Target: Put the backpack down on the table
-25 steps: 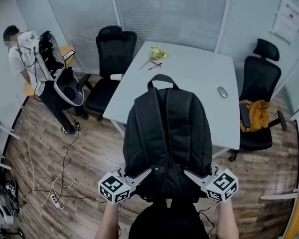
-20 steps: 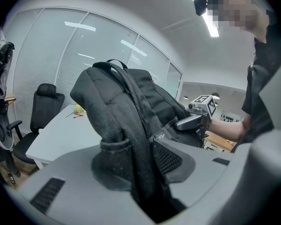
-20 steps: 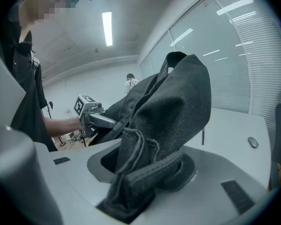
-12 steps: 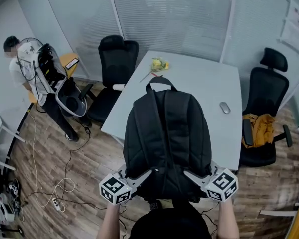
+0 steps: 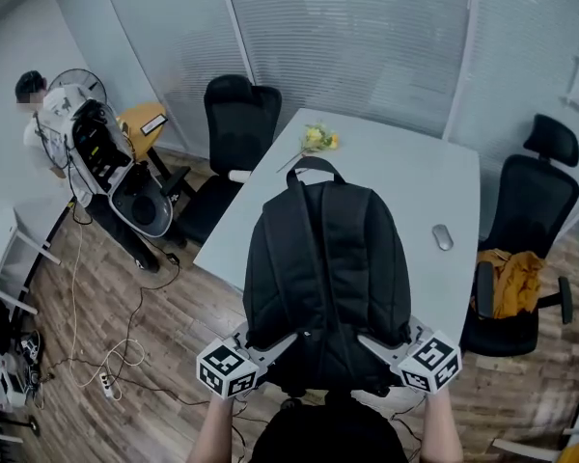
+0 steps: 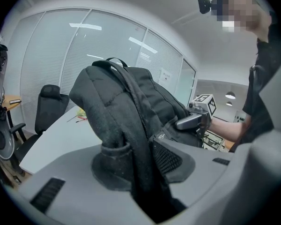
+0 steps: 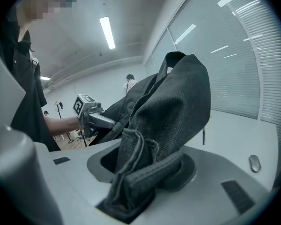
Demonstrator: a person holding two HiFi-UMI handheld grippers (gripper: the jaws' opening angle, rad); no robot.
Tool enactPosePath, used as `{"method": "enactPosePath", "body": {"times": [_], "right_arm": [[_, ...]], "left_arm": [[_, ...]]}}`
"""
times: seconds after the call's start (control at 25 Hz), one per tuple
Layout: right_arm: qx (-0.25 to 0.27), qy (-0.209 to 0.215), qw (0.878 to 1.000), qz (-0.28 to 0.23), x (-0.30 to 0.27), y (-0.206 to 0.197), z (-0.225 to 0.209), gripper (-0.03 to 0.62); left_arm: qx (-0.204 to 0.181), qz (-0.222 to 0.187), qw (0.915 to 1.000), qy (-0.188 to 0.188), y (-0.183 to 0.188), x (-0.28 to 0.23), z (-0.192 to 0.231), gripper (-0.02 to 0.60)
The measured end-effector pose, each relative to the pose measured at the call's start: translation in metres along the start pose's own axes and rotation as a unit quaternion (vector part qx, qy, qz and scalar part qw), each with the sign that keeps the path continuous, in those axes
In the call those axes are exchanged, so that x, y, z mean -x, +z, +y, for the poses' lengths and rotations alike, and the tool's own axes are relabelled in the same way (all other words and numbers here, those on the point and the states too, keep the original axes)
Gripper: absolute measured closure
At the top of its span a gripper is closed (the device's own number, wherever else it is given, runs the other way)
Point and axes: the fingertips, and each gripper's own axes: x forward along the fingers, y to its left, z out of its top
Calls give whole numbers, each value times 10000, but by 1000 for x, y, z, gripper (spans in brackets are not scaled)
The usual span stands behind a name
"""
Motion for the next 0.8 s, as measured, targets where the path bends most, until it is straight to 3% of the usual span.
{"method": "enactPosePath", "body": {"times": [0.32, 0.8], "right_arm": [[33, 288, 9995, 97, -2, -1, -29, 419], [-43, 494, 9986, 194, -17, -3, -30, 421]], "left_arm": [[250, 12, 9994, 255, 0, -22, 4, 445], [345, 72, 9985, 426, -5, -18, 14, 446]]}}
